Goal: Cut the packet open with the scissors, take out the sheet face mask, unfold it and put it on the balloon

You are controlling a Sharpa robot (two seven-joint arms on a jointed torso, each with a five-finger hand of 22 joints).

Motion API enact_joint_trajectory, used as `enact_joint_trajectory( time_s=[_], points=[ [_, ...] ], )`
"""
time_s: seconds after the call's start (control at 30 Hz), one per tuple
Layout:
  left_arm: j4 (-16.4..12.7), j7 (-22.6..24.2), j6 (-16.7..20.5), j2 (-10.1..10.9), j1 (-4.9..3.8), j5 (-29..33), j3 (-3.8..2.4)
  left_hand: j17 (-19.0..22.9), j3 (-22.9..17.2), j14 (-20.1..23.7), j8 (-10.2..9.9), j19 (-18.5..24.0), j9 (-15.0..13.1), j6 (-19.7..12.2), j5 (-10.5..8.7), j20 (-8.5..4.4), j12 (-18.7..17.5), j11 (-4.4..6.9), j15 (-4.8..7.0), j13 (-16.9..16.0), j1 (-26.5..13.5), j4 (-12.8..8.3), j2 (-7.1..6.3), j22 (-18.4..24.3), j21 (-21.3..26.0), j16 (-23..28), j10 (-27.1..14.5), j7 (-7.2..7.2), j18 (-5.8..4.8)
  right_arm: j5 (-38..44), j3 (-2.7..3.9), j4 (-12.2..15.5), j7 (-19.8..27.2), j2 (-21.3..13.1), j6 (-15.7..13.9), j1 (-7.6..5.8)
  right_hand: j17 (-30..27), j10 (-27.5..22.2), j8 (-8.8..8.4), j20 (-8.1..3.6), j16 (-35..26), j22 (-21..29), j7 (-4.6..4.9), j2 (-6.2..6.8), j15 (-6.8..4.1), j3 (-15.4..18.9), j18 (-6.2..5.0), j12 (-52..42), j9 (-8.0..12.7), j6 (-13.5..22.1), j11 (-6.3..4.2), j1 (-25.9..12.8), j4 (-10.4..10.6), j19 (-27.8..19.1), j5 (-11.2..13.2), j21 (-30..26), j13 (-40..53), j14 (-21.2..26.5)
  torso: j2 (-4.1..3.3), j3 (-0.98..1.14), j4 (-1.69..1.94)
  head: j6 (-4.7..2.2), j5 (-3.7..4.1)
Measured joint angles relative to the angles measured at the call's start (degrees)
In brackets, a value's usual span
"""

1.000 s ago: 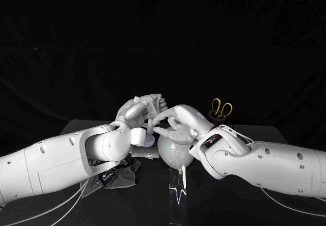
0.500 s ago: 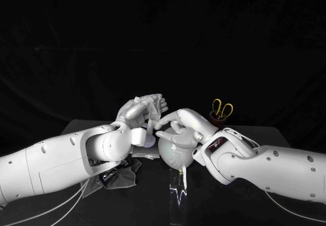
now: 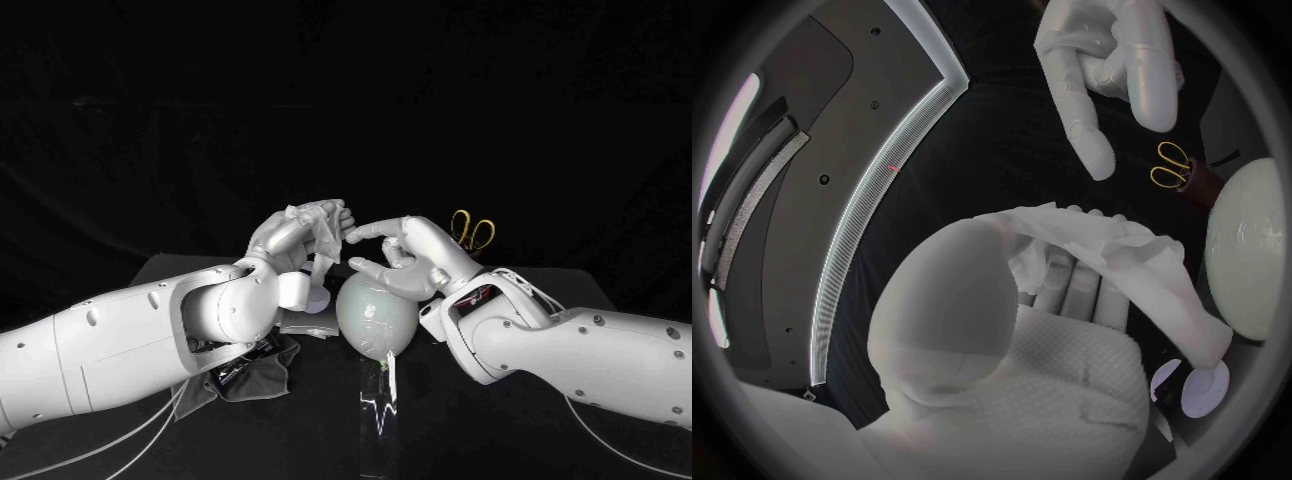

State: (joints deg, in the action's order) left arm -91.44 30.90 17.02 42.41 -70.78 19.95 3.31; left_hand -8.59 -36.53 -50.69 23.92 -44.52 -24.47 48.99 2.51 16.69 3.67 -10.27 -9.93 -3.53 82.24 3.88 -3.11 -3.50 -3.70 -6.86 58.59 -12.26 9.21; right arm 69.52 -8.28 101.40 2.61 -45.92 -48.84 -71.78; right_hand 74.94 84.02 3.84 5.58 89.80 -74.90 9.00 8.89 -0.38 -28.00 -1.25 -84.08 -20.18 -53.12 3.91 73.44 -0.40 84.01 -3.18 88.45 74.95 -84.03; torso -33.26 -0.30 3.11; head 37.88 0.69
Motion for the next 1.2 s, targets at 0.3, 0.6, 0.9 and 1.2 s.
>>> enact_joint_trajectory(
  time_s=[0.3, 0.6, 0.9, 1.2],
  points=[
    [0.0, -0.1, -0.1, -0.1, 0.0, -0.2, 0.0, 0.0, 0.0, 0.0, 0.0, 0.0, 0.0, -0.1, 0.0, 0.0, 0.0, 0.0, 0.0, 0.0, 0.0, 0.0, 0.0, 0.0, 0.0, 0.0, 0.0, 0.07, 0.0, 0.9, 0.06, -1.9, -0.5, 2.0, 0.1, -0.01, 0.0, 0.1, -0.13, 0.0, 0.0, 0.0, -1.07, 0.08, -0.48, 0.2, 0.0, -1.5, 1.3, 3.5, -1.15, 0.1, -0.2, 0.0, 0.0, 1.1, 0.0, 0.2, 0.01, 0.0, 0.03, 0.05, 0.09],
    [-0.1, -0.1, -0.2, -0.1, 0.0, -0.3, 0.0, 0.0, -0.2, 0.0, 0.2, 0.0, 0.1, 0.1, 0.0, 0.0, 0.0, 0.0, 0.0, 0.0, 0.0, -0.2, 0.0, 0.1, 0.0, 0.2, 0.0, -0.14, -0.01, 2.0, 0.09, -3.8, -1.4, 4.0, 0.8, -0.02, 0.0, 0.0, -0.12, -0.47, -0.1, 0.0, -1.36, 0.08, -1.07, 0.3, 0.0, -1.5, 1.4, 3.9, -1.66, 0.1, 0.0, 0.0, 0.0, 1.1, 0.0, 0.0, 0.01, -0.03, 0.11, 0.04, 0.12],
    [-0.2, -0.2, -0.2, -0.2, 0.0, -0.3, 0.0, 0.0, -0.2, 0.0, 0.2, 0.0, 0.1, 0.1, 0.0, 0.0, 0.0, 0.0, 0.0, 0.0, 0.0, -0.2, 0.0, 0.0, 0.0, 0.2, 0.0, -0.14, -0.01, 2.5, 0.1, -4.8, -1.8, 5.3, 1.3, -0.02, 0.0, -0.2, -0.11, -0.59, 0.0, 0.0, -1.57, 0.08, -1.07, 0.5, 0.0, -1.4, 1.4, 3.7, -1.86, 0.1, 0.2, 0.1, 0.0, 1.1, 0.0, 0.0, 0.03, -0.04, 0.08, 0.16, -0.05],
    [-0.9, -0.3, -0.2, -0.2, 0.0, -0.4, 0.01, 0.0, -0.2, 0.0, 0.2, 0.2, 0.1, 0.1, 0.0, -0.21, 0.0, 0.0, 0.0, 0.0, 0.0, -0.2, 0.0, 0.0, 0.0, 0.2, 0.0, -0.13, -0.01, 2.7, 0.14, -6.3, -2.4, 6.2, 2.1, -0.27, 0.0, -0.2, 0.32, -0.66, 0.0, 0.0, -1.76, 0.1, -1.06, 0.9, -0.01, -1.4, 1.4, 3.5, -1.86, -0.7, 0.6, 0.0, 0.0, 1.0, 0.0, 0.0, 0.03, -0.02, 0.02, 0.29, -0.04]
  ],
)
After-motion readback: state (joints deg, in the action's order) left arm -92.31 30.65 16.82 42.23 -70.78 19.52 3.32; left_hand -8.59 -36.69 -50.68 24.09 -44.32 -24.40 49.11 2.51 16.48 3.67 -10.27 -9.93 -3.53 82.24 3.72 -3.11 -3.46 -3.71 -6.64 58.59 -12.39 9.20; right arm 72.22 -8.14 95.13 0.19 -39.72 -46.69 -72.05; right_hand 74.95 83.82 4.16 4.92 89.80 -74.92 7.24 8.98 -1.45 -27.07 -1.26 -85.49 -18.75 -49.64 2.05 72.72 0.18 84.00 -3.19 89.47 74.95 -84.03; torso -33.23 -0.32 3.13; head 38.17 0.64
